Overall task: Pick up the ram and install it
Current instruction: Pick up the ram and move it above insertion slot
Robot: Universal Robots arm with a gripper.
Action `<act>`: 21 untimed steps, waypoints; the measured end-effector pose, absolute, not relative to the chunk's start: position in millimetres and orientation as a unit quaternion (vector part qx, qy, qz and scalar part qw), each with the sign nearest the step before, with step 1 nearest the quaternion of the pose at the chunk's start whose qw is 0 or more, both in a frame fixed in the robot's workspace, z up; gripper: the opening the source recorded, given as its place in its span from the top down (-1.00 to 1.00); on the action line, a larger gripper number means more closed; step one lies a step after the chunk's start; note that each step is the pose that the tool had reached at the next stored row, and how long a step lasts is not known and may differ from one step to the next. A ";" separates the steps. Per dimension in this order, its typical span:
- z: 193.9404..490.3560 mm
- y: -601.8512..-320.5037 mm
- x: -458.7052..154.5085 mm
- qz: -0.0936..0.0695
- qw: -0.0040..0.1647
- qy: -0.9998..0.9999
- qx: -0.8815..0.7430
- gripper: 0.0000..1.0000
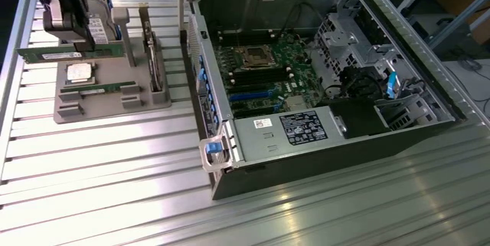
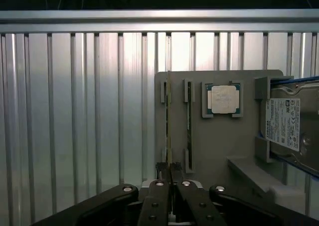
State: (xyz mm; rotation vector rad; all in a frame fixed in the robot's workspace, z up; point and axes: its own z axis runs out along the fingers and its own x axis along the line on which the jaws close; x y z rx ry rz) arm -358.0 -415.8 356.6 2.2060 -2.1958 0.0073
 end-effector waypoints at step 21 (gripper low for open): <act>422.6 -415.8 -356.8 0.002 0.015 -0.705 0.709 0.76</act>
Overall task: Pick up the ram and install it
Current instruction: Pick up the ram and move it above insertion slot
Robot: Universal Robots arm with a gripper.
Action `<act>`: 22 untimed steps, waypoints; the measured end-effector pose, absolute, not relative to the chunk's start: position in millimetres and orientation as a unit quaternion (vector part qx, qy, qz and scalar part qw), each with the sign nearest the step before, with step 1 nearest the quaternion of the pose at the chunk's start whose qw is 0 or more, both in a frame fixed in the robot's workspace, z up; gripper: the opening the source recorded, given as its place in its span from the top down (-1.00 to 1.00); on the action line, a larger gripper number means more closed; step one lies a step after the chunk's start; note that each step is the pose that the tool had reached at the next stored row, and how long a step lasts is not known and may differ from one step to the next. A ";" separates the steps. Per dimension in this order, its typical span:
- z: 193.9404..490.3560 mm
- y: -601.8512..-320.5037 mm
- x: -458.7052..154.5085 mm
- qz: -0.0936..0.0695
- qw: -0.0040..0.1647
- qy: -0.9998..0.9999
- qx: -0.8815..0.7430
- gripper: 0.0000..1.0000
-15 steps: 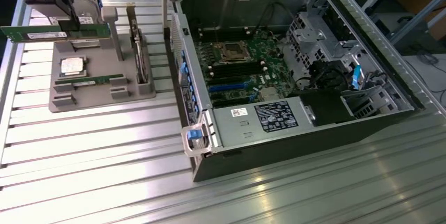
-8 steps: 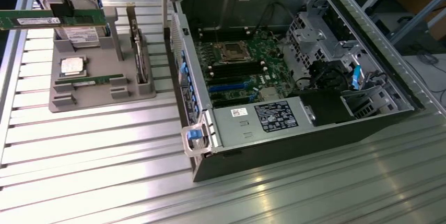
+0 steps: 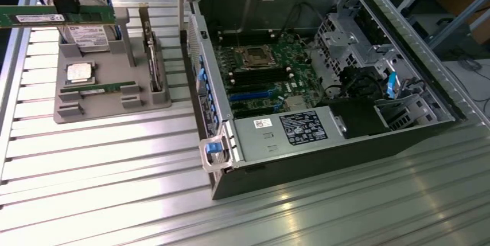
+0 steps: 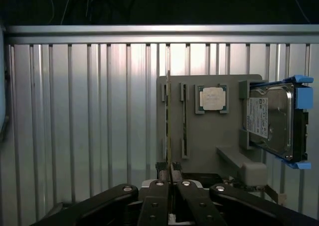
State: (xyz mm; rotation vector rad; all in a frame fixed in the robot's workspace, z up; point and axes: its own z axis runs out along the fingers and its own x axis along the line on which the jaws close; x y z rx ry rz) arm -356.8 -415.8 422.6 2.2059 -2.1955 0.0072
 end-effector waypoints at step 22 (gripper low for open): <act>422.5 -415.8 -210.2 0.002 0.015 -0.705 0.709 0.76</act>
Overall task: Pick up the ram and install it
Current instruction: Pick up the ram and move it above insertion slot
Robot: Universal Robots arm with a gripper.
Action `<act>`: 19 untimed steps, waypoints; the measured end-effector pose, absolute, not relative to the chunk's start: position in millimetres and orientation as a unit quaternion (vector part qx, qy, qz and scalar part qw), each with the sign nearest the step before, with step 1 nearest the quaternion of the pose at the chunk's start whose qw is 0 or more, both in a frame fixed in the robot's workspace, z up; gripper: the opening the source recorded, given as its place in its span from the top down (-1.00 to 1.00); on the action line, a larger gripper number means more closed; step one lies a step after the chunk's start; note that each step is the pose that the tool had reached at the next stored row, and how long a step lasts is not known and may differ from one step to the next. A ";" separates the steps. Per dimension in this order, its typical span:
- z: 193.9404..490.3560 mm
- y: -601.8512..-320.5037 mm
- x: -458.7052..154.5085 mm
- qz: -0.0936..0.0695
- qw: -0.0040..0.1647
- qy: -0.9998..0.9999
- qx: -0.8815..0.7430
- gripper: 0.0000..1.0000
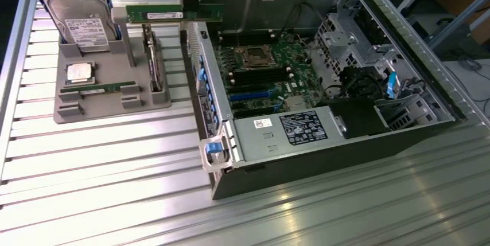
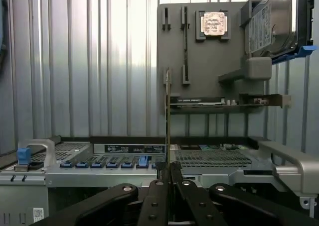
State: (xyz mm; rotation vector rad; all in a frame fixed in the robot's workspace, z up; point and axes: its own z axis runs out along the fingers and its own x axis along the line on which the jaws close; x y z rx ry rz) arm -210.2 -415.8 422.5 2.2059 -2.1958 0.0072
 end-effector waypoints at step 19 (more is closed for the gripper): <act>422.5 -415.8 -61.3 0.002 0.015 -0.705 0.709 0.76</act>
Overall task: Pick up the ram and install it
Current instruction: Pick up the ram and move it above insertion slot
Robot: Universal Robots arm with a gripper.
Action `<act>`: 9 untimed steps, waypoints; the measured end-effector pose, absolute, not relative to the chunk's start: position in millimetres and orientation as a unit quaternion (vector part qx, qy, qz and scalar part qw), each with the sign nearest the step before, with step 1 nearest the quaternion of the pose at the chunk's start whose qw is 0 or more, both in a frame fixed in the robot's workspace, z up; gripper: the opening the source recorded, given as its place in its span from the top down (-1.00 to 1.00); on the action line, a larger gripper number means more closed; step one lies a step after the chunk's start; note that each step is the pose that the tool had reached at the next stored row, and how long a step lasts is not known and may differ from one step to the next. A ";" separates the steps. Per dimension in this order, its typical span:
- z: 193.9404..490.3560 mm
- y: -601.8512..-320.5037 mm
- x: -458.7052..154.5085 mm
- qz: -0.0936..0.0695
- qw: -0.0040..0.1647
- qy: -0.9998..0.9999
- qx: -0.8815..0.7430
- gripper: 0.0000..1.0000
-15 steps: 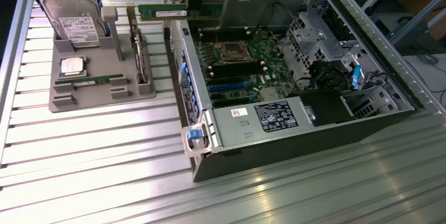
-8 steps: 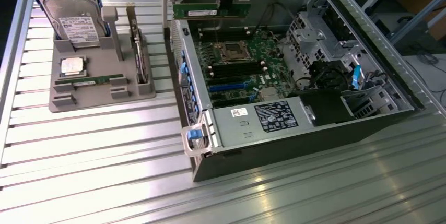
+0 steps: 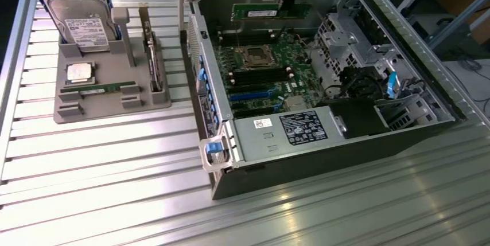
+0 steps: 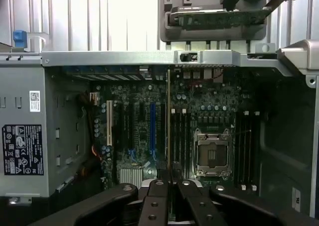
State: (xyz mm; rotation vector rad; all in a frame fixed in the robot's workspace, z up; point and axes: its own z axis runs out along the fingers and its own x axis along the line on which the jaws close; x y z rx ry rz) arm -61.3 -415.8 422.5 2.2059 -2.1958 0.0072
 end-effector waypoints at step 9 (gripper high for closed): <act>422.3 -408.1 -18.6 0.002 0.014 -0.705 0.709 0.76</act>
